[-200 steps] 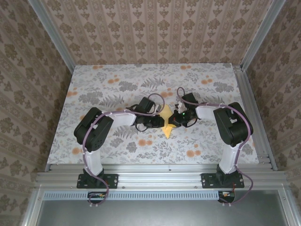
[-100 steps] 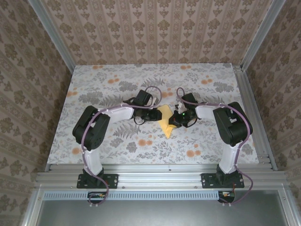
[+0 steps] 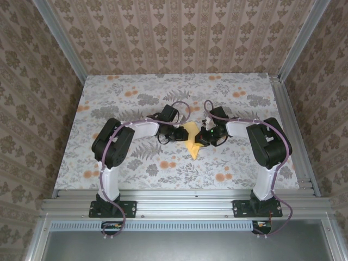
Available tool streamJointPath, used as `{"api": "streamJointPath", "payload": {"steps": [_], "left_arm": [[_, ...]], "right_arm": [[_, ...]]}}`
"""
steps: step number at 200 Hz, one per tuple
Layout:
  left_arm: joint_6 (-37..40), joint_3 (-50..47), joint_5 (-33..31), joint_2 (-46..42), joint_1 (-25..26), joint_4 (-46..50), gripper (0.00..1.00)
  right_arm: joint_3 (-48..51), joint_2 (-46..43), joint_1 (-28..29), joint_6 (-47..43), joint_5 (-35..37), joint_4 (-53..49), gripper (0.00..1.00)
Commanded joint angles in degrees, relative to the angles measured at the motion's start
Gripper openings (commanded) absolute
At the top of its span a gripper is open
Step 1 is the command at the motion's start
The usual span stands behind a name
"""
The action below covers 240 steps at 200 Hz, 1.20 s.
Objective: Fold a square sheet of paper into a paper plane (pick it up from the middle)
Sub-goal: Third fold the triangle at the center of the table.
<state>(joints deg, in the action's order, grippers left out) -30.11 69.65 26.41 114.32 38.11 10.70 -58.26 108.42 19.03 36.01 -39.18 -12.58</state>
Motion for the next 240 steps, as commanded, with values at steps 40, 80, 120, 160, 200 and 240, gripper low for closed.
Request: {"api": "streamJointPath", "payload": {"steps": [40,80,120,160,200,240], "left_arm": [[1.3,-0.3,0.6,1.9,0.2,1.6,0.24],[1.4,-0.6,0.7,1.9,0.3,1.3,0.24],[1.1,-1.1,1.0,1.9,0.4,0.7,0.24],[0.7,-1.4,1.1,2.0,0.4,0.2,0.24],[0.7,-1.4,1.2,2.1,0.4,0.1,0.24],[0.7,-1.3,1.3,2.3,0.5,0.1,0.24]], "right_arm": [[-2.1,1.0,1.0,0.1,1.4,-2.2,0.03],[-2.3,1.6,1.4,0.5,2.1,-2.2,0.04],[-2.7,2.2,1.6,1.1,2.7,-1.8,0.04],[-3.0,2.6,1.9,1.7,2.5,-1.1,0.03],[-3.2,2.8,2.1,2.3,2.0,-0.1,0.03],[-3.3,3.4,2.2,2.4,2.4,0.0,0.04]]}}
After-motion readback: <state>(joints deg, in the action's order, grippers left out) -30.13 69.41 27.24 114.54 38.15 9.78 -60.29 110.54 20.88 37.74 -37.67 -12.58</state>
